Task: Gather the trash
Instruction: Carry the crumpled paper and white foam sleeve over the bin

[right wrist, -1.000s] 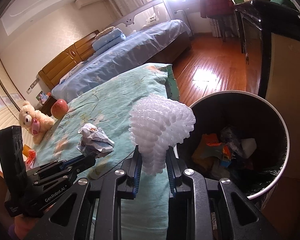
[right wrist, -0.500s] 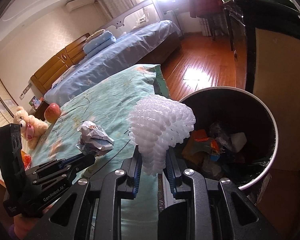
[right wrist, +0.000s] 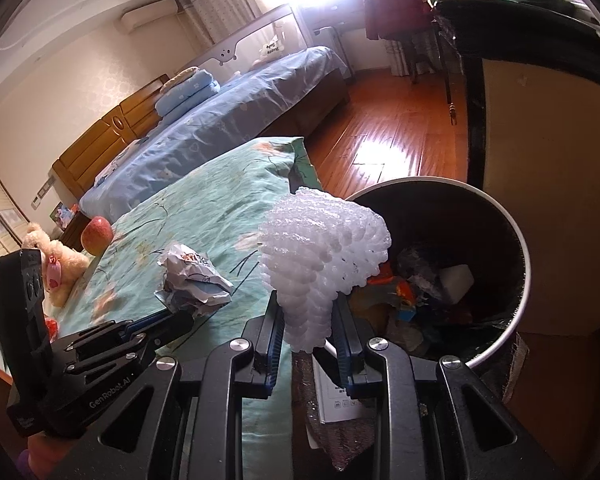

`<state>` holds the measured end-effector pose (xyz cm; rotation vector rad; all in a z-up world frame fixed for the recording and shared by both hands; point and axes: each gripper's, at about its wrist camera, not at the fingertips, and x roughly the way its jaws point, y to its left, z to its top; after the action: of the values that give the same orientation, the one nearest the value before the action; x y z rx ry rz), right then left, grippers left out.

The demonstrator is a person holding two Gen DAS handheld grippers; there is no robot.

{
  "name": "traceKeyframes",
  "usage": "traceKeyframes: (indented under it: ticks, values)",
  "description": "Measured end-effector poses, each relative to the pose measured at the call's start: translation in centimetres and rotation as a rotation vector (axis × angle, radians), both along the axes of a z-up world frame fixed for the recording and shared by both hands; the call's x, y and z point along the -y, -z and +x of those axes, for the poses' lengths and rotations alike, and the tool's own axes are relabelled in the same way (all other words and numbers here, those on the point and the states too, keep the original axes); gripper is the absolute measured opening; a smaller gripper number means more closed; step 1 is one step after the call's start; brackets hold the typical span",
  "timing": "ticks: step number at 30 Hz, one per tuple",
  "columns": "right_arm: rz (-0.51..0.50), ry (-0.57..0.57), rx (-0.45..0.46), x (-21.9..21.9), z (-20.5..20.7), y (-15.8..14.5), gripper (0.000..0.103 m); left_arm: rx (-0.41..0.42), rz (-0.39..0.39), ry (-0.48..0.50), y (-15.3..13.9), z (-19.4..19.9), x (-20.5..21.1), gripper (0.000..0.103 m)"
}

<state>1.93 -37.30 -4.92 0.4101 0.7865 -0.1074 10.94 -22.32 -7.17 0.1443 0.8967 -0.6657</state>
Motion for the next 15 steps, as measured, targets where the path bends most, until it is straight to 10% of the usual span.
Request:
traceKeyframes:
  ticks: [15]
  values:
    - [0.008,0.006,0.013,1.6,-0.2,0.0,0.024,0.015,0.004,-0.002,-0.7,-0.4,1.5,0.013]
